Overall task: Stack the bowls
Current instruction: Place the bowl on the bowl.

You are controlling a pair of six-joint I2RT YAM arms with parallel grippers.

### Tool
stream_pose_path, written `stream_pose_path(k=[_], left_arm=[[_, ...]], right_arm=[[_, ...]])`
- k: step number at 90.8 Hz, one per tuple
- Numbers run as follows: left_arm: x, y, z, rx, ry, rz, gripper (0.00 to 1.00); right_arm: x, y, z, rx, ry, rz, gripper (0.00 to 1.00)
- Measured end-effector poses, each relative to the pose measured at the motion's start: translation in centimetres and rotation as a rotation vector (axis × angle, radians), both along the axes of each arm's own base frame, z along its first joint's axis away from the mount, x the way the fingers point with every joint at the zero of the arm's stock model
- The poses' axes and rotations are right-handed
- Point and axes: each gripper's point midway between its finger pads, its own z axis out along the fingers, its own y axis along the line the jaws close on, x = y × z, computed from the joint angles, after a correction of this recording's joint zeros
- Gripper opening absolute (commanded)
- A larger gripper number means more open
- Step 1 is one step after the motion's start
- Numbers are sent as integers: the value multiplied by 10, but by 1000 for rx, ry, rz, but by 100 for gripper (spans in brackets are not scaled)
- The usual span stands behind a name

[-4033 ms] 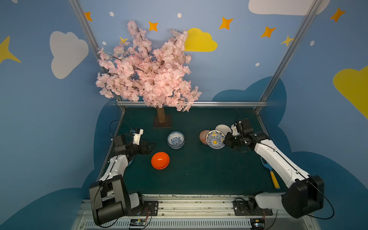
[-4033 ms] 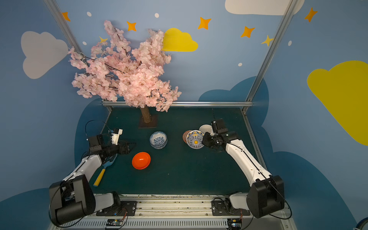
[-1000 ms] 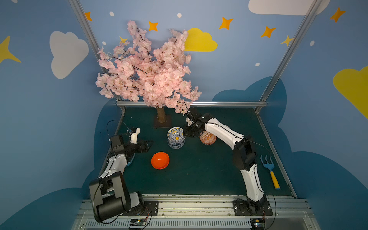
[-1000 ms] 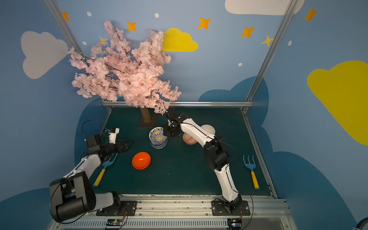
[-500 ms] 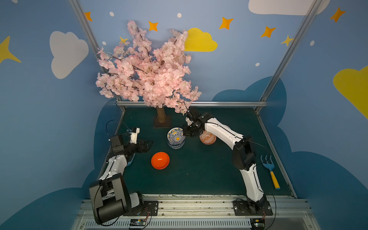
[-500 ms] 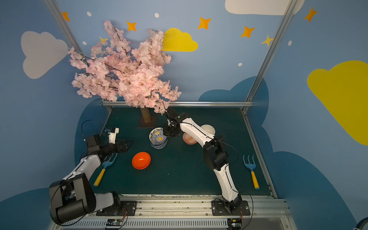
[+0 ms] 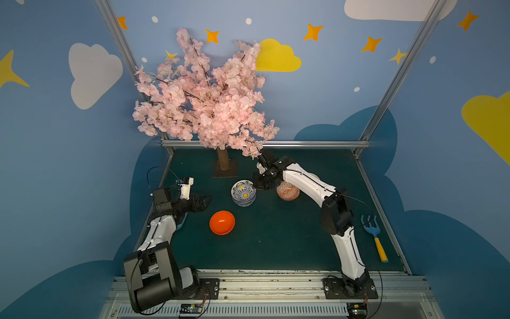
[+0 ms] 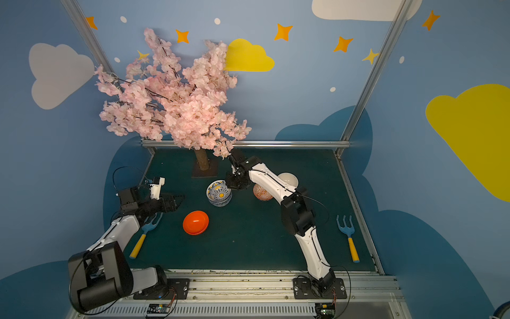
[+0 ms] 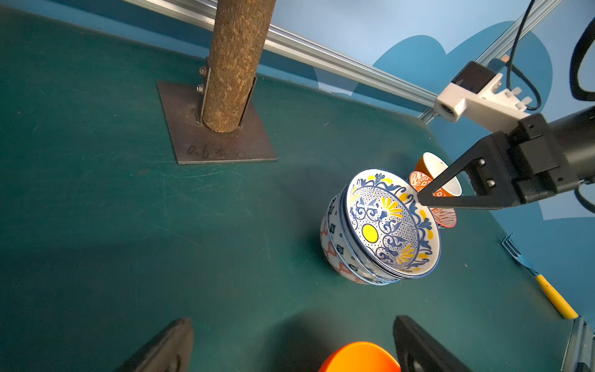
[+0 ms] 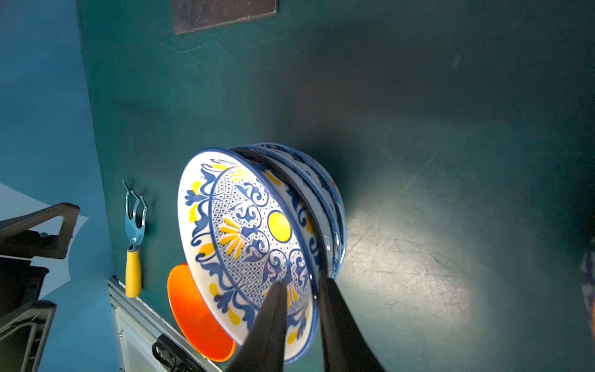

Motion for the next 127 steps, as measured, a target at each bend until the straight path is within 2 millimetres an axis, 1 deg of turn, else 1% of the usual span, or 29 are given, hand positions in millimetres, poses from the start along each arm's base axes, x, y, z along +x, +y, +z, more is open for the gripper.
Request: stream_pose_path(k=[13,18,28,34,42,49,56,94,102,119,127], left_arm=[[0,0,0,0,0,0,100],[0,0,0,0,0,0,100],[0,0,0,0,0,0,100],[0,0,0,0,0,0,100],[0,0,0,0,0,0,100],[0,0,0,0,-1,0,100],[0,0,0,0,0,0,100],[-1,0,-1,-1,3,0,100],[-1,0,-1,-1,3,1,100],[-1,0,-2,1,4,3,100],[-1,0,0,4,-2,3,100]], right_arm=[[1,0,2,0,-4,2,26],[1,-2,1,-4,-6,3,23],[2,-3,1,-8,-10,8,20],[2,-3,1,-9,-11,10,16],[2,-4,0,-13,-9,12,9],[2,-5,0,-15,-7,10,5],[2,-6,0,-17,-6,9,4],[1,-7,-3,-22,-2,9,1],[0,-8,-8,-28,5,10,3],[-5,-12,-26,-50,26,18,9],[-6,-13,-29,-54,24,24,13]])
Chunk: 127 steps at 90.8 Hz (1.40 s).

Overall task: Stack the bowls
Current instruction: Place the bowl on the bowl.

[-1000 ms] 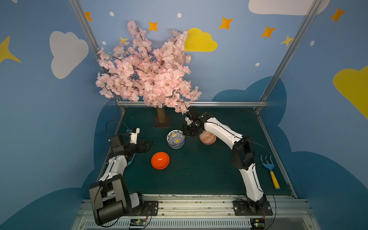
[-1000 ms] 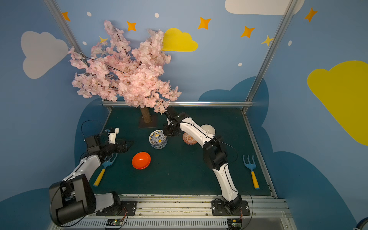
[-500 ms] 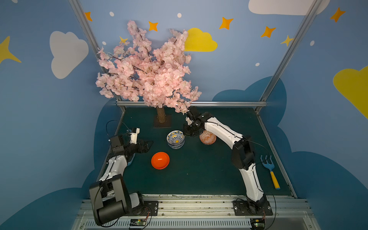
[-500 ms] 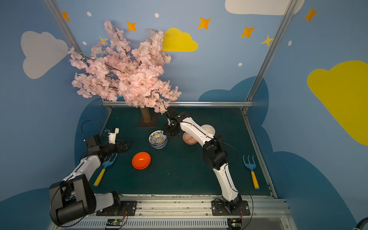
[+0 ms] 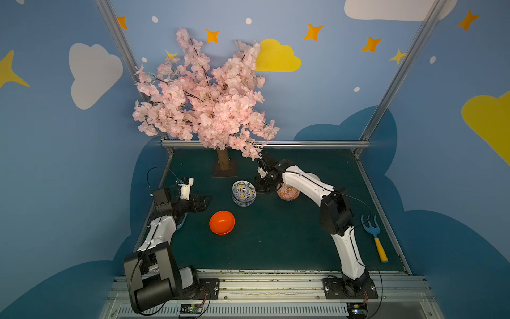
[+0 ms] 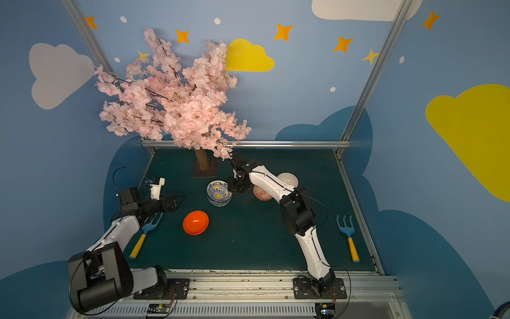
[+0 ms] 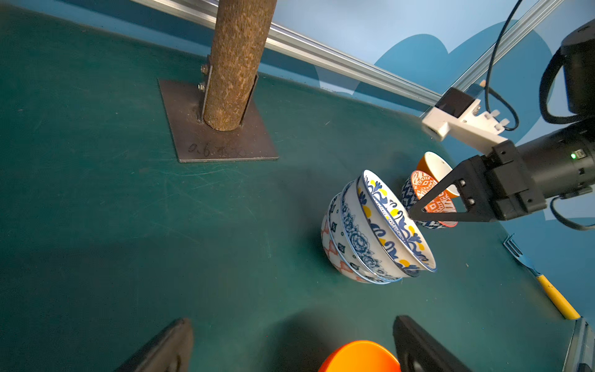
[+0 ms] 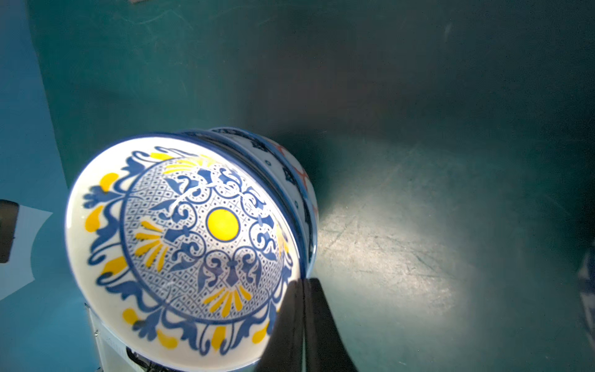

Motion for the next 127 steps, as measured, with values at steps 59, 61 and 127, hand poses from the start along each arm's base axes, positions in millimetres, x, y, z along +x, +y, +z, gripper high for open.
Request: stream_pose_path(k=[59,61,127], left_arm=[[0,-3,2,0,-4,-8,100],[0,-4,1,-1,-2,-11,100],[5,10,-15,-68,93,30,100]], right_arm=[[-4,1,34,20,-98,33,38],[-4,2,34,21,-99,35,38],[-33,98,33,32,-224,259,20]])
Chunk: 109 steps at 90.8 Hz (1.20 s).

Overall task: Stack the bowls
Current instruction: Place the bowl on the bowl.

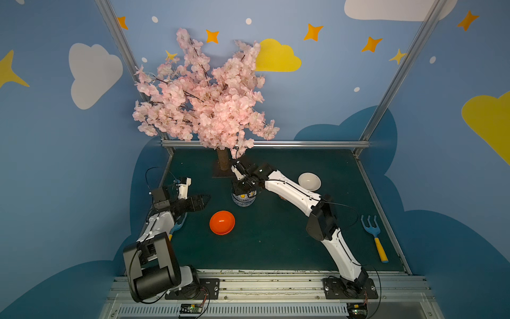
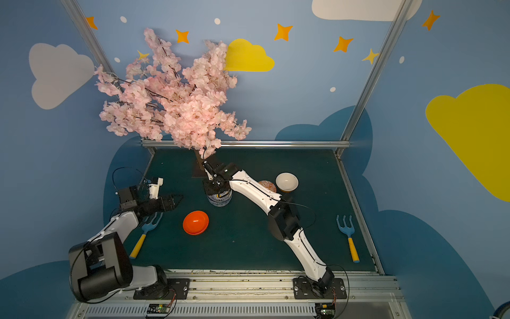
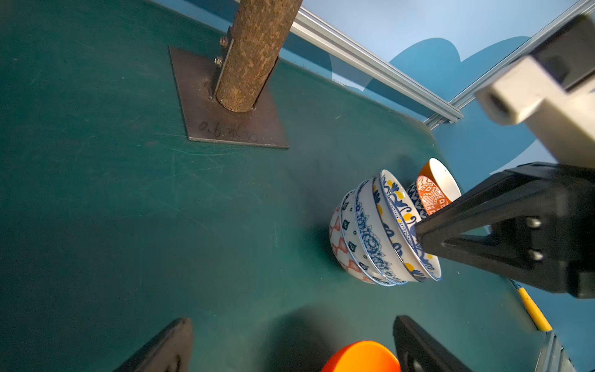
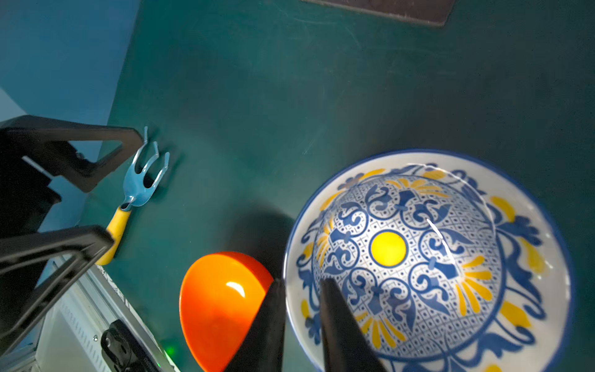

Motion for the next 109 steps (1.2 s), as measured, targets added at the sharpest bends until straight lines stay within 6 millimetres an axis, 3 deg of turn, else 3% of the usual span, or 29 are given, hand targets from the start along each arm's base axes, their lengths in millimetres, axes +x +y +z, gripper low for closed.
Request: stream_pose_path(k=[83,109], left_arm=[[-1,-2,1,-10,-4,-9,100],[-1,-2,2,-11,-4,-10,100]], right_arm=[[0,1,-14,-27,3,21,21],[0,1,-14,-30,-3,23,29]])
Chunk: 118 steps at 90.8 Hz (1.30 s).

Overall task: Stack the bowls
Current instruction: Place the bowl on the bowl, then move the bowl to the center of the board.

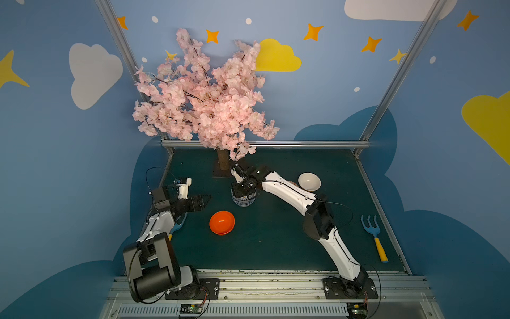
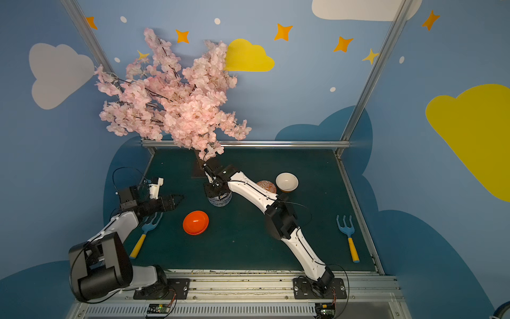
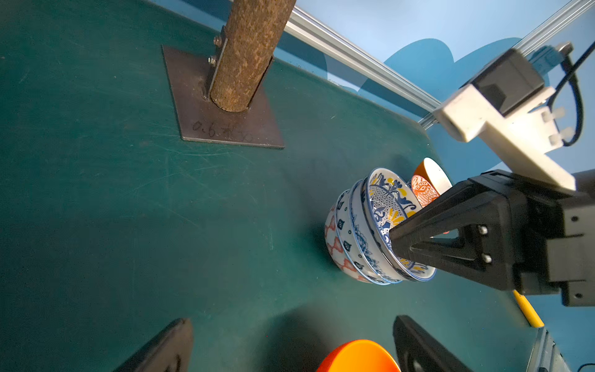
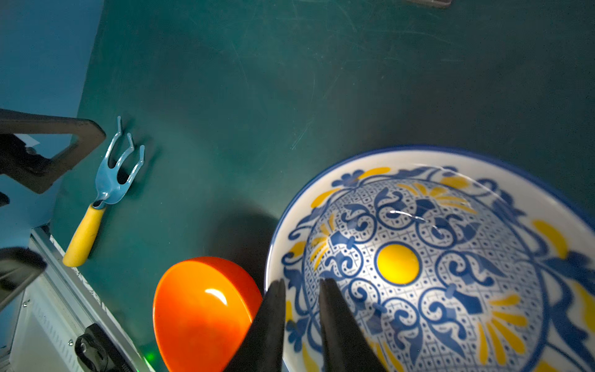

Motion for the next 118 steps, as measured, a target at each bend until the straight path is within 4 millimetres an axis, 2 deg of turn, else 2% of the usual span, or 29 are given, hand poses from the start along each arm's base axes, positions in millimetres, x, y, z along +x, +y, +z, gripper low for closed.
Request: stream_pose_path(k=[14,26,40,50,59,86,103,118], left_arm=[[0,0,0,-1,0,-1,100],[0,0,0,-1,0,-1,100],[0,0,0,-2,-1,-2,100],[0,-1,0,-3,-1,-3,100],[0,-1,0,-3,-1,-3,100],[0,0,0,-3,-1,-2,100],[0,1,0,-3,-1,2,100],[0,2,0,-4,-1,6,100]], right_arm=[[-1,-7,14,-9,-14,-12,35],[-6,-22,50,8,-53,-30,38],[-19,-59,95,27,-102,-66,42],[-27,-92,108,29,-114,-102,43],[-25,-122,105,17,-110,-158,44],[-7,-213,66,-44,-58,-362,52],[-1,-246,51,-54,-46,-444,54],[3,-273,28,-81,-16,-518,53]])
